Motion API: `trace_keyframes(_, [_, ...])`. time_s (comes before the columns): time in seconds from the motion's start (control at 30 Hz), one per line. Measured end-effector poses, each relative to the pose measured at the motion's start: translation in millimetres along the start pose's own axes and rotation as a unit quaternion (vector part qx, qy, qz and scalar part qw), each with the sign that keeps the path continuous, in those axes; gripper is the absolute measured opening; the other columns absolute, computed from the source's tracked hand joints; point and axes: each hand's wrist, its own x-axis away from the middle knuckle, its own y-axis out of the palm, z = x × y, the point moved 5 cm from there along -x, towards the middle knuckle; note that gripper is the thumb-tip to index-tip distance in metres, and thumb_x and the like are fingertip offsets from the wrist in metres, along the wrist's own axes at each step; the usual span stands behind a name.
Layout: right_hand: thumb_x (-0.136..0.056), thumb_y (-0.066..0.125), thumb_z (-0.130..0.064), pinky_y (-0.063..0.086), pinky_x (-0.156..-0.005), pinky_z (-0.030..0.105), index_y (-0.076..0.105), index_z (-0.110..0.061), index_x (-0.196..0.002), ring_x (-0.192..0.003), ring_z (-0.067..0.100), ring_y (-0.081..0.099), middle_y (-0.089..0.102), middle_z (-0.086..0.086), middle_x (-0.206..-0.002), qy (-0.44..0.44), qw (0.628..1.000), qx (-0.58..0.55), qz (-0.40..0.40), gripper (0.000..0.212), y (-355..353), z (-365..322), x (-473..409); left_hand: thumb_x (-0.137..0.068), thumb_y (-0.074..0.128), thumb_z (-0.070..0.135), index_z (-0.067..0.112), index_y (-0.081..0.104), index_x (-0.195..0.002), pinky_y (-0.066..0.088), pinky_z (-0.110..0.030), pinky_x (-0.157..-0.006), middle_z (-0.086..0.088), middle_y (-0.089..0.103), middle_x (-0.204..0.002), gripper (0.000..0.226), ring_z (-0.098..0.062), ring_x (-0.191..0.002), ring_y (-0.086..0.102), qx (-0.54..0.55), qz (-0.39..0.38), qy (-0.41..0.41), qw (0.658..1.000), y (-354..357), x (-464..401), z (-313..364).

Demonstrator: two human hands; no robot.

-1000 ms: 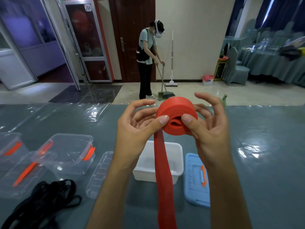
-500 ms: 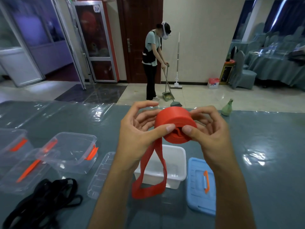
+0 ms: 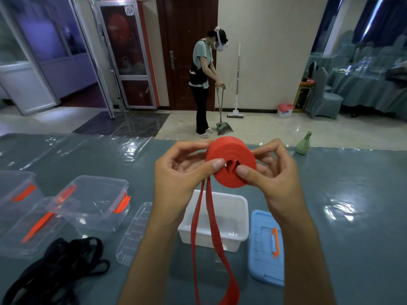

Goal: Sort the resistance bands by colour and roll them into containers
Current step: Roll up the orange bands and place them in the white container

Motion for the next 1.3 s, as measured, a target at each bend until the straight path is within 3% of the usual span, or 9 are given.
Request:
trace_keyframes(0.1, [-0.070,0.093,-0.031,0.061,-0.088,0.049,0.069,-0.033,-0.114,-0.112,0.035,0.072,0.074,0.011,-0.116,-0.040,0.998,-0.031,0.035,0.050,1.1,-2.2,0.5,-0.073,0.083,0.011,0.013,0.073,-0.108,0.060,-0.029,-0.090,-0.004,0.079,-0.114,0.036,-0.023,-0.112,0.074,0.012,-0.015,-0.005,1.000,3.6,-1.6,-3.5])
trace_keyframes(0.2, [-0.068,0.095,-0.032,0.061,-0.088,0.050,0.070,-0.031,-0.103,-0.108,0.036,0.073,0.074,0.008,-0.114,-0.044,0.996,-0.055,0.053,0.042,0.6,-1.3,-0.8,-0.074,0.082,0.012,0.020,0.073,-0.121,0.059,-0.028,-0.093,-0.002,0.079,-0.115,0.048,-0.020,-0.114,0.074,-0.004,-0.059,-0.016,0.998,6.6,-2.5,-3.0])
trace_keyframes(0.37, [-0.064,0.097,-0.039,0.062,-0.075,0.038,0.060,-0.023,-0.086,-0.090,0.030,0.076,0.076,0.012,-0.096,0.011,0.999,-0.051,0.013,0.045,-5.1,-0.8,-0.7,-0.074,0.082,0.002,0.007,0.072,-0.108,0.059,-0.023,-0.088,-0.004,0.080,-0.106,0.035,-0.020,-0.105,0.076,0.021,-0.029,0.010,0.999,5.3,0.1,-0.1])
trace_keyframes(0.53, [-0.080,0.085,-0.020,0.064,-0.083,0.045,0.066,-0.027,-0.117,-0.106,0.033,0.075,0.074,0.016,-0.117,-0.024,0.998,-0.042,0.030,0.042,-0.1,-11.8,3.5,-0.081,0.077,0.010,0.012,0.073,-0.112,0.059,-0.029,-0.091,-0.004,0.079,-0.109,0.031,-0.020,-0.107,0.075,0.043,-0.049,-0.012,0.998,9.0,-2.4,-1.8])
trace_keyframes(0.63, [-0.080,0.088,-0.023,0.062,-0.089,0.050,0.065,-0.021,-0.110,-0.110,0.035,0.073,0.073,0.011,-0.121,-0.020,0.998,-0.058,0.010,0.039,4.5,-7.2,2.7,-0.082,0.078,0.016,0.020,0.075,-0.114,0.059,-0.028,-0.092,0.000,0.079,-0.112,0.033,-0.020,-0.111,0.074,-0.007,-0.050,-0.001,0.999,1.9,-3.9,2.4])
trace_keyframes(0.83, [-0.075,0.086,-0.020,0.063,-0.078,0.037,0.061,-0.023,-0.111,-0.100,0.031,0.076,0.075,0.009,-0.110,0.002,0.998,-0.053,0.016,0.044,7.2,-1.2,0.4,-0.080,0.082,0.018,0.016,0.073,-0.106,0.060,-0.029,-0.089,0.001,0.078,-0.106,0.028,-0.019,-0.107,0.075,-0.060,-0.010,0.023,0.998,0.6,3.3,4.1])
trace_keyframes(1.03, [-0.076,0.085,-0.016,0.065,-0.075,0.042,0.057,-0.014,-0.104,-0.099,0.032,0.076,0.075,0.006,-0.109,0.005,0.991,-0.126,0.043,0.040,17.9,6.4,2.4,-0.089,0.074,0.016,0.013,0.070,-0.126,0.059,-0.028,-0.091,-0.006,0.075,-0.121,0.037,-0.024,-0.116,0.071,-0.065,-0.069,0.015,0.995,-5.3,-3.2,0.3])
trace_keyframes(1.17, [-0.074,0.086,-0.007,0.064,-0.068,0.036,0.055,-0.016,-0.093,-0.086,0.031,0.078,0.076,0.007,-0.099,0.054,0.994,-0.090,0.000,0.038,8.2,11.9,0.4,-0.083,0.078,0.013,0.006,0.071,-0.112,0.059,-0.025,-0.090,-0.008,0.077,-0.111,0.031,-0.020,-0.107,0.075,-0.047,-0.023,0.026,0.998,-9.5,0.4,2.5])
trace_keyframes(1.3, [-0.074,0.089,-0.019,0.064,-0.073,0.041,0.067,-0.029,-0.118,-0.101,0.034,0.076,0.073,0.006,-0.108,0.022,0.998,-0.061,0.013,0.051,2.3,7.2,0.5,-0.077,0.081,0.010,0.006,0.067,-0.099,0.059,-0.026,-0.089,-0.011,0.077,-0.114,0.026,-0.023,-0.109,0.075,-0.005,0.006,0.025,1.000,-5.8,0.1,-2.3])
